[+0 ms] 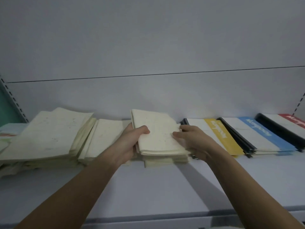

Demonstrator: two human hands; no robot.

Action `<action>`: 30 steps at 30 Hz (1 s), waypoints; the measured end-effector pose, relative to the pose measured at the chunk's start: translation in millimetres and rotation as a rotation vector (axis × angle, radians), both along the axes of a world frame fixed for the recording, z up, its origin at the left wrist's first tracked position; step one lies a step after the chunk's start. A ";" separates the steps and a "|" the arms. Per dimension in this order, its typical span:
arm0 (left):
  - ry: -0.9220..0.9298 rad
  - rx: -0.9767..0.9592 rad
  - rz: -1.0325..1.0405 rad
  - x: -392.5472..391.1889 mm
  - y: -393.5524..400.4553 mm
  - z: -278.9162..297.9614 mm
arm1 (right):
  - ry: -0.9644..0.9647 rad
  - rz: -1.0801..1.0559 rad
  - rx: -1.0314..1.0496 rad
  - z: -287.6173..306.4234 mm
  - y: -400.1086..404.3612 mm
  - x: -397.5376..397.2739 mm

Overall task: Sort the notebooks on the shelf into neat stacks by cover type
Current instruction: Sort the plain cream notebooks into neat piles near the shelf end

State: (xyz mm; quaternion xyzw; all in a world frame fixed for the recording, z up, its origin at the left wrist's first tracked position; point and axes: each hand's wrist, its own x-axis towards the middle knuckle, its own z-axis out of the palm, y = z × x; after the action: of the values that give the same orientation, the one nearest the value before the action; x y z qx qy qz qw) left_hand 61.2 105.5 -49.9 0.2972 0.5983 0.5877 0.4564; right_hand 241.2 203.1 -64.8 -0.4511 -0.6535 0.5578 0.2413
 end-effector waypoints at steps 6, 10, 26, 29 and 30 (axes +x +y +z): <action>0.538 -0.359 -0.081 14.4 49.5 -5.0 | -0.409 0.131 0.299 -12.9 30.3 -18.2; 0.725 -0.455 -0.025 20.4 65.2 -21.9 | -0.579 0.090 0.487 -41.5 21.6 -31.1; 0.980 -0.322 -0.121 17.5 69.3 -29.4 | -0.400 -0.045 0.726 -57.5 28.7 -33.5; 1.031 -0.139 -0.091 15.0 46.4 -14.0 | -0.182 -0.136 0.811 -56.6 22.4 -33.7; 1.072 -0.094 -0.069 10.5 35.8 -5.9 | -0.092 -0.140 0.805 -54.9 19.1 -35.5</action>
State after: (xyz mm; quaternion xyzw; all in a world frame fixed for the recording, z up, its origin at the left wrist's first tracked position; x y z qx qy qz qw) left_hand 71.8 141.3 -55.8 0.5542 0.7630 0.3109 0.1188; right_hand 205.7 222.3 -119.8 -0.3886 -0.7974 0.2190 0.4064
